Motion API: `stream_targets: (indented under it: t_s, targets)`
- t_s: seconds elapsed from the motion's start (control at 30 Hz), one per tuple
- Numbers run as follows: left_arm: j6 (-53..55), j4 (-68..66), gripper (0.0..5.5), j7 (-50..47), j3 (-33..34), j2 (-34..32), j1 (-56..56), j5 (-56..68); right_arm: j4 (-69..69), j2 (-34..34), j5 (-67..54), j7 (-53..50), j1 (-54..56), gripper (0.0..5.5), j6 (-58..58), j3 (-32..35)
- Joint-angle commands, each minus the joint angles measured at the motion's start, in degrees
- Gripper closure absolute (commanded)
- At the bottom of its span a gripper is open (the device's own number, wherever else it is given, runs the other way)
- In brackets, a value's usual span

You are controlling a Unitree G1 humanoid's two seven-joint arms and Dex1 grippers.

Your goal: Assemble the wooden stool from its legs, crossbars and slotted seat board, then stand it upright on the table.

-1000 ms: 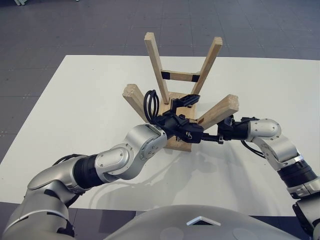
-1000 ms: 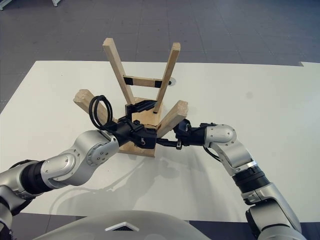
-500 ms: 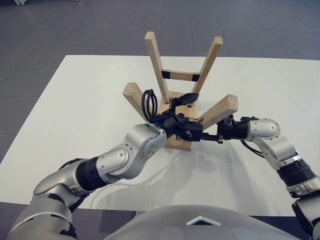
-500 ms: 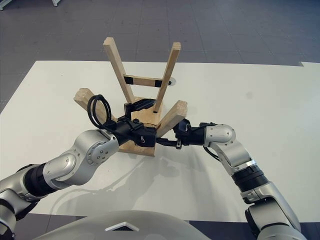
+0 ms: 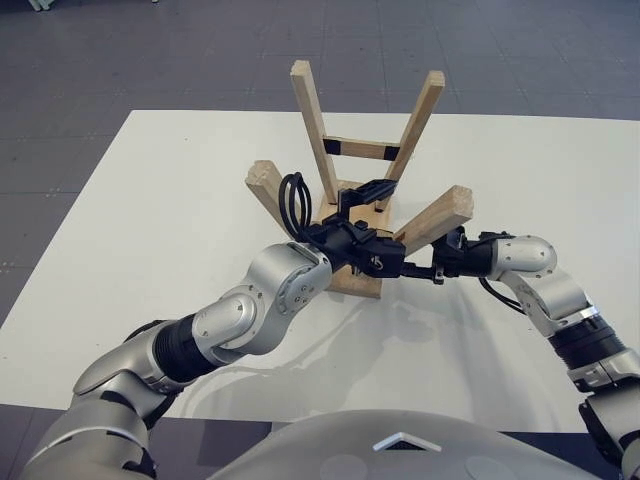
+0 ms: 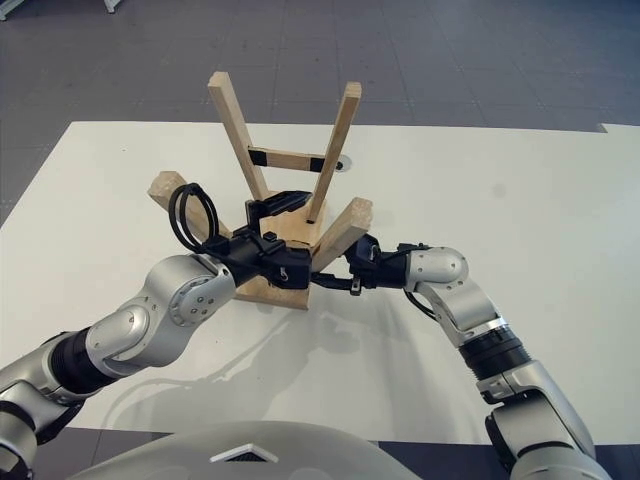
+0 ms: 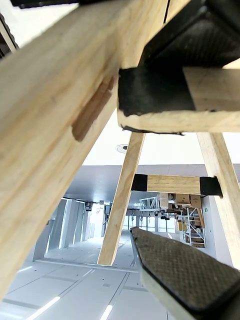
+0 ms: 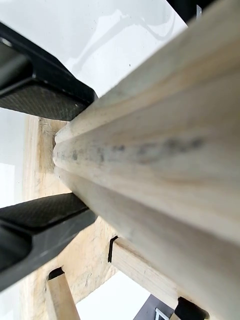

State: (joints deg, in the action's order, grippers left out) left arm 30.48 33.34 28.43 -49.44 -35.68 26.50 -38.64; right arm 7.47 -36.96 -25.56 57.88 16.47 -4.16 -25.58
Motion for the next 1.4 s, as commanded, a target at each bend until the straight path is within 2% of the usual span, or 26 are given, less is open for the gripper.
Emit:
stream_targets:
  t_s: [0.03,0.5,0.83,1.1,1.4]
  targets:
    - [-3.8,0.7,0.77,0.9,3.5,2.1,0.0,-3.0,15.0,-1.7,18.6,-2.8,-7.6,3.46,9.8,-11.4]
    - [-3.3,1.3,0.77,2.5,4.1,4.1,-3.6,-4.7,9.4,-7.0,19.9,4.4,-5.1,3.46,13.7,-16.8]
    - [-3.4,0.5,0.77,7.0,4.6,1.7,-9.1,-5.2,10.9,-5.9,17.1,2.7,-4.8,3.46,13.4,-15.7]
    - [-4.9,0.4,0.77,8.8,6.5,2.9,-10.2,-6.6,13.7,-4.6,16.7,1.6,-2.6,3.46,11.8,-13.8]
    - [-3.0,6.2,0.77,15.5,11.5,3.5,-7.5,-5.5,14.3,-3.8,16.5,2.4,-3.2,3.46,12.0,-14.7]
